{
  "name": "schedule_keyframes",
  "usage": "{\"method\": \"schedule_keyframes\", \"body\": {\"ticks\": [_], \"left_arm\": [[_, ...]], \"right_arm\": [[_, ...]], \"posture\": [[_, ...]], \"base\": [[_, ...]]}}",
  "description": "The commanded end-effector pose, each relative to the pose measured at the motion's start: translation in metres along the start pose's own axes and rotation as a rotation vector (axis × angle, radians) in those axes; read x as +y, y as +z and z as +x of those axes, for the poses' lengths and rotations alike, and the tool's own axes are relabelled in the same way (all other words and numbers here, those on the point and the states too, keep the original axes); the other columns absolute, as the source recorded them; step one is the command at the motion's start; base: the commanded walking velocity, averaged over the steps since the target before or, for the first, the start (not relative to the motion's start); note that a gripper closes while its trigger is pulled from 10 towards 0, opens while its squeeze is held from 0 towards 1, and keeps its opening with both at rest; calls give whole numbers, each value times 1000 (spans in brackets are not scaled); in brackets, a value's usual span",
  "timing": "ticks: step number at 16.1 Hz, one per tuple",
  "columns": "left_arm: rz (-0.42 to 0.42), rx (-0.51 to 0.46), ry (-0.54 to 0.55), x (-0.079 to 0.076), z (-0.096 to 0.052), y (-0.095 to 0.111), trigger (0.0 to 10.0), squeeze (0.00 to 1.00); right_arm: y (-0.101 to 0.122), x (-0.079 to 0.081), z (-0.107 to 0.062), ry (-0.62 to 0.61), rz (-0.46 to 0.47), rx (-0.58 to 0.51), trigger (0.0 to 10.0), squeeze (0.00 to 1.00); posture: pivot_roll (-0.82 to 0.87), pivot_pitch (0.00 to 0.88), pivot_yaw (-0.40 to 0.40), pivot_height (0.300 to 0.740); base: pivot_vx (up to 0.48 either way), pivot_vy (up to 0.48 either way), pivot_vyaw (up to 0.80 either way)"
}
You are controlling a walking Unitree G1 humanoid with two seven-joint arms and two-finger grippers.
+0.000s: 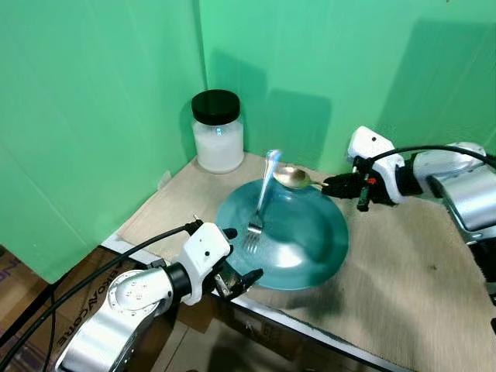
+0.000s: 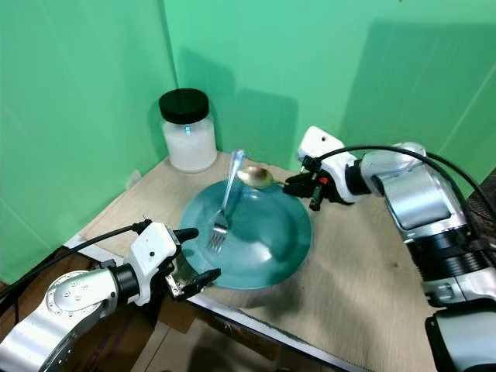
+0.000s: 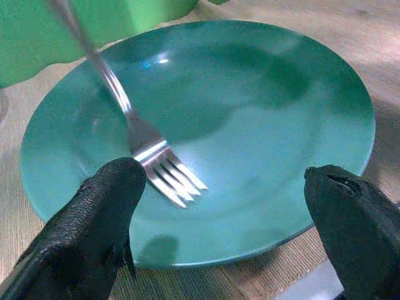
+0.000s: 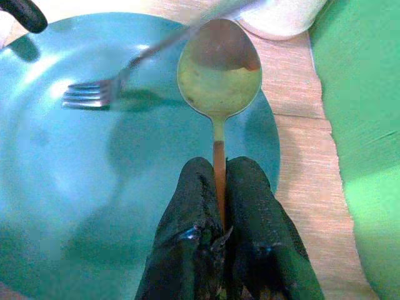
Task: Setting the table
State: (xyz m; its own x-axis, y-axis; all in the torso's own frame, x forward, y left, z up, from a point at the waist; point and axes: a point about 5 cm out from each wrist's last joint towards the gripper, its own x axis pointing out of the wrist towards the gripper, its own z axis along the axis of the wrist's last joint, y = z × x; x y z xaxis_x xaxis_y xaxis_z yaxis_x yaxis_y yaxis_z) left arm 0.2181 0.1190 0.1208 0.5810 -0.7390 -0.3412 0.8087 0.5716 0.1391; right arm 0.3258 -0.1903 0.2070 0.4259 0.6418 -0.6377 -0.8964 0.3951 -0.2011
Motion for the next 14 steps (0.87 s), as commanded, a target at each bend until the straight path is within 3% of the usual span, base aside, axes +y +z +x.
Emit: {"method": "schedule_keyframes", "body": {"ticks": [1, 3, 6, 9, 11, 14], "left_arm": [[4, 13, 4, 1, -2, -2, 10000, 0], [2, 17, -2, 0, -2, -3, 10000, 0], [5, 19, -7, 1, -2, -2, 10000, 0], [6, -6, 36, 8, 1, 3, 10000, 0], [-23, -69, 165, 22, 3, 13, 10000, 0], [-27, -148, 308, 34, 6, 30, 10000, 0]], "right_arm": [[-4, -1, -5, -17, 4, 14, 0, 0], [-16, 1, -3, -38, 23, 71, 0, 0], [-19, 1, -5, -62, 54, 52, 0, 0], [-7, -2, -14, -161, 168, -150, 0, 0], [7, 15, -23, -238, 272, -381, 0, 0], [8, 40, -18, -297, 301, -436, 0, 0]], "posture": [[-144, 0, 26, 740], [-147, 0, 34, 740], [-147, 0, 39, 740], [-146, 0, 32, 740], [-145, 0, 40, 740], [-142, 0, 21, 740]], "base": [[0, 0, 0], [0, 0, 0], [0, 0, 0], [0, 0, 0], [0, 0, 0], [0, 0, 0]]}}
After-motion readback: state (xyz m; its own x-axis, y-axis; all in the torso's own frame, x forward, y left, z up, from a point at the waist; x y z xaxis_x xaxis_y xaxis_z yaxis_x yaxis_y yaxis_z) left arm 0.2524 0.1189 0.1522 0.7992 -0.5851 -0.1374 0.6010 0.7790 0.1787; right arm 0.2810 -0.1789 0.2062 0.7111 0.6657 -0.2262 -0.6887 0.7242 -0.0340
